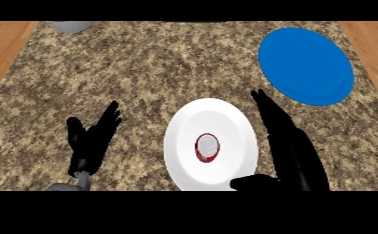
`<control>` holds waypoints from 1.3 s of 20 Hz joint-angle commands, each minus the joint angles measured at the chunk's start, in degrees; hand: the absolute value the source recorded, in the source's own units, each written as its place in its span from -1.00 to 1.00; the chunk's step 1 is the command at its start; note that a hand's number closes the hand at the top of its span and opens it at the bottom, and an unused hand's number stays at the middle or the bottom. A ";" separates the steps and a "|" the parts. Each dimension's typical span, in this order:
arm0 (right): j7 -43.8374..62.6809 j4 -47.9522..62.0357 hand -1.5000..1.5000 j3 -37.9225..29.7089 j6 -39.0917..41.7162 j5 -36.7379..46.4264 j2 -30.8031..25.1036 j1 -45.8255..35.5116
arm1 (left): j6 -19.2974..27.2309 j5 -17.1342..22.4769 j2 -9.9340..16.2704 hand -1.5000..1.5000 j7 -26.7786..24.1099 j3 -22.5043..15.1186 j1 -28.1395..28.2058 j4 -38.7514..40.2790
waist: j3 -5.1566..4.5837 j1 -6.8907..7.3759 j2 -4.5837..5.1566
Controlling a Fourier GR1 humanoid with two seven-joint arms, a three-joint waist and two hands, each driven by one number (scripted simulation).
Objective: Pick the can from the plate and place it in the plate
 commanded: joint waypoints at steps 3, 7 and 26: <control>6.35 5.85 -1.00 4.25 4.02 6.85 8.49 -4.98 | -0.04 -0.61 -1.90 0.00 2.47 1.32 -1.87 0.96 | 0.06 -0.33 0.02; 7.08 7.72 -1.00 6.91 5.02 6.92 10.28 -0.57 | -0.22 -1.31 -2.09 0.00 0.85 0.50 2.92 -2.90 | 0.08 -0.30 -0.02; 4.52 24.20 -1.00 6.34 -0.30 14.46 15.82 -2.43 | -3.73 -4.77 -4.13 0.00 3.49 5.21 -0.29 -1.26 | 0.09 -0.29 0.02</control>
